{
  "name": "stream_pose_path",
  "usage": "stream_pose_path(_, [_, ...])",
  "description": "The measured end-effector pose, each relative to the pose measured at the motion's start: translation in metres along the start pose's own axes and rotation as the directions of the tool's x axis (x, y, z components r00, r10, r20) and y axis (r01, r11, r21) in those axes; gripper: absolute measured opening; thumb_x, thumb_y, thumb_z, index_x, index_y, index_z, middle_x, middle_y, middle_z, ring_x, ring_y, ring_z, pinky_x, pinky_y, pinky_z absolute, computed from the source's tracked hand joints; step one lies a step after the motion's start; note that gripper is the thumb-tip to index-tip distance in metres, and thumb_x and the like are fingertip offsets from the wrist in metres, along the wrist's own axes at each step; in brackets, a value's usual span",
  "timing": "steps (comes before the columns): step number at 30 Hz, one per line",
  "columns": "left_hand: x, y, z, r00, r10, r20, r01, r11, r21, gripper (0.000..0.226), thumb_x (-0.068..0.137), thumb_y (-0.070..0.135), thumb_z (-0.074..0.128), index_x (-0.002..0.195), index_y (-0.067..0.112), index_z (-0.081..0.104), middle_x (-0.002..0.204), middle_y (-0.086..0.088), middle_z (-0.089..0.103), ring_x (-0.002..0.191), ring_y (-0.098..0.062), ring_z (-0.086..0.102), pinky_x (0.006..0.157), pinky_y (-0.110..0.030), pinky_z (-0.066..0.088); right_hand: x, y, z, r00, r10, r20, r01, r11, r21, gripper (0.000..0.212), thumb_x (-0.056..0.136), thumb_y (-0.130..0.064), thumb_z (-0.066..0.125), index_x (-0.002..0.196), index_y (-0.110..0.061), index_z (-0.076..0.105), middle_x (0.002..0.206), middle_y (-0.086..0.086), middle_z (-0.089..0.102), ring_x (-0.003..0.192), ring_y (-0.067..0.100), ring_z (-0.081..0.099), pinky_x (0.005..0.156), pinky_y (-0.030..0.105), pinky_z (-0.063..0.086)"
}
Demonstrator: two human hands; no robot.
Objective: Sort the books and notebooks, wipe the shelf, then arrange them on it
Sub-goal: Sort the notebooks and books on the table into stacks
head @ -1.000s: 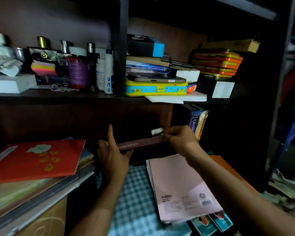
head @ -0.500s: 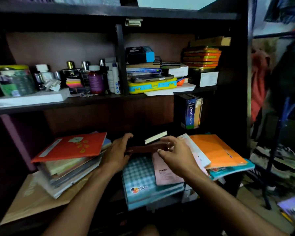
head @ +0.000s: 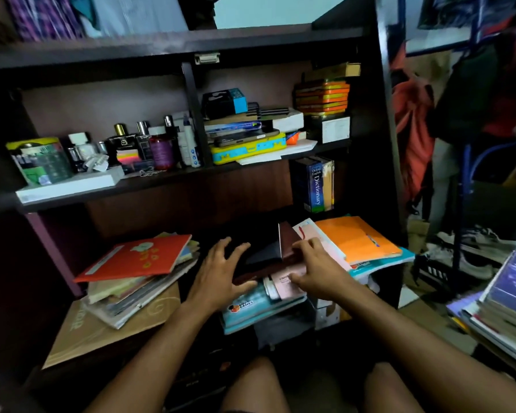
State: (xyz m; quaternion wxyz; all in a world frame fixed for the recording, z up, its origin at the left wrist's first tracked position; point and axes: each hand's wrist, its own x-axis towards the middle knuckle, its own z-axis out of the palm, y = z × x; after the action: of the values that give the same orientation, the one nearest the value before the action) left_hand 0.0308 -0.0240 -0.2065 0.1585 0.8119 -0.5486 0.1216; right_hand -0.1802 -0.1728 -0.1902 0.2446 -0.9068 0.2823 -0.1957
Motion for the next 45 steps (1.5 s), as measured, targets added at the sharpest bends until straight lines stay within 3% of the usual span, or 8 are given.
stream_pose_path(3, [0.003,0.003,-0.005,0.973,-0.167,0.158,0.152,0.983,0.102,0.113,0.075,0.086,0.055,0.162,0.038,0.001,0.171,-0.001,0.006,0.157,-0.029,-0.006,0.125,-0.056,0.010,0.001,0.002,-0.003,0.999,0.001,0.039,0.000,1.000,-0.019,0.064,0.087,-0.032,0.075,0.141,-0.023,0.042,0.138,0.001,0.040,0.122,0.020,0.053,0.105,0.033,0.045])
stream_pose_path(7, [0.007,0.001,-0.008,0.941,-0.257,0.222,0.256,0.966,0.031,0.112,0.069,0.085,0.064,0.159,0.044,0.012,0.170,0.000,0.011,0.154,-0.037,0.015,0.121,-0.058,0.024,0.003,0.002,-0.010,1.000,0.012,0.015,-0.014,0.996,0.088,0.070,0.085,-0.029,0.079,0.144,-0.020,0.042,0.140,0.004,0.053,0.125,0.021,0.054,0.104,0.030,0.044])
stream_pose_path(15, [-0.008,0.032,-0.030,0.980,-0.043,-0.196,0.089,0.968,0.232,0.060,0.090,0.067,0.057,0.142,0.039,0.055,0.119,0.010,0.065,0.104,-0.022,0.055,0.083,-0.039,0.049,0.000,-0.021,-0.029,0.998,-0.055,-0.018,0.056,0.992,0.109,0.082,0.088,-0.027,0.076,0.154,-0.023,0.028,0.150,0.006,0.047,0.137,0.022,0.046,0.111,0.034,0.041])
stream_pose_path(20, [-0.013,0.061,-0.085,0.838,-0.162,-0.522,0.041,0.971,-0.236,0.039,0.093,0.057,0.059,0.112,0.025,0.070,0.085,-0.004,0.072,0.082,-0.033,0.068,0.067,-0.041,0.055,-0.041,-0.025,-0.068,0.974,0.070,-0.217,0.027,0.910,0.415,0.080,0.093,-0.034,0.072,0.156,-0.025,0.026,0.156,0.003,0.038,0.140,0.017,0.040,0.112,0.035,0.037])
stream_pose_path(26, [-0.007,0.183,-0.117,0.959,-0.281,0.032,0.089,0.189,-0.978,0.030,0.100,0.036,0.062,0.097,0.007,0.071,0.096,-0.008,0.078,0.097,-0.034,0.073,0.083,-0.048,0.058,-0.124,-0.027,-0.104,0.972,0.233,-0.044,-0.055,0.401,0.914,0.042,0.090,-0.049,0.064,0.129,-0.034,0.060,0.119,-0.005,0.074,0.104,0.023,0.073,0.081,0.057,0.060])
stream_pose_path(34, [0.003,0.334,-0.077,0.945,0.126,0.301,0.320,-0.171,-0.932,0.059,0.086,0.059,0.052,0.125,0.017,0.067,0.116,-0.006,0.075,0.105,-0.025,0.073,0.076,-0.042,0.062,-0.192,0.055,-0.192,0.719,0.645,-0.259,0.147,0.224,0.964,0.023,0.095,-0.025,0.065,0.117,-0.016,0.065,0.101,0.007,0.077,0.074,0.022,0.075,0.043,0.034,0.053])
stream_pose_path(40, [0.014,0.420,-0.024,0.923,0.329,0.198,0.147,0.174,-0.974,0.057,0.100,0.009,0.059,0.151,0.026,0.038,0.126,0.003,0.066,0.105,-0.010,0.070,0.086,-0.027,0.058,-0.235,0.131,-0.244,0.525,0.779,-0.343,0.252,0.243,0.937,0.006,0.097,-0.011,0.057,0.102,-0.012,0.059,0.083,0.008,0.063,0.066,0.023,0.063,0.043,0.032,0.054])
stream_pose_path(45, [0.011,0.442,0.021,0.770,0.601,0.213,-0.489,0.771,-0.407,0.063,0.096,0.049,0.061,0.153,0.035,0.039,0.146,0.013,0.054,0.136,-0.009,0.049,0.117,-0.034,0.033,-0.248,0.178,-0.242,0.430,0.834,-0.346,0.251,0.258,0.933,0.022,0.096,-0.003,0.058,0.113,-0.017,0.055,0.109,0.014,0.068,0.085,0.033,0.071,0.057,0.046,0.063])
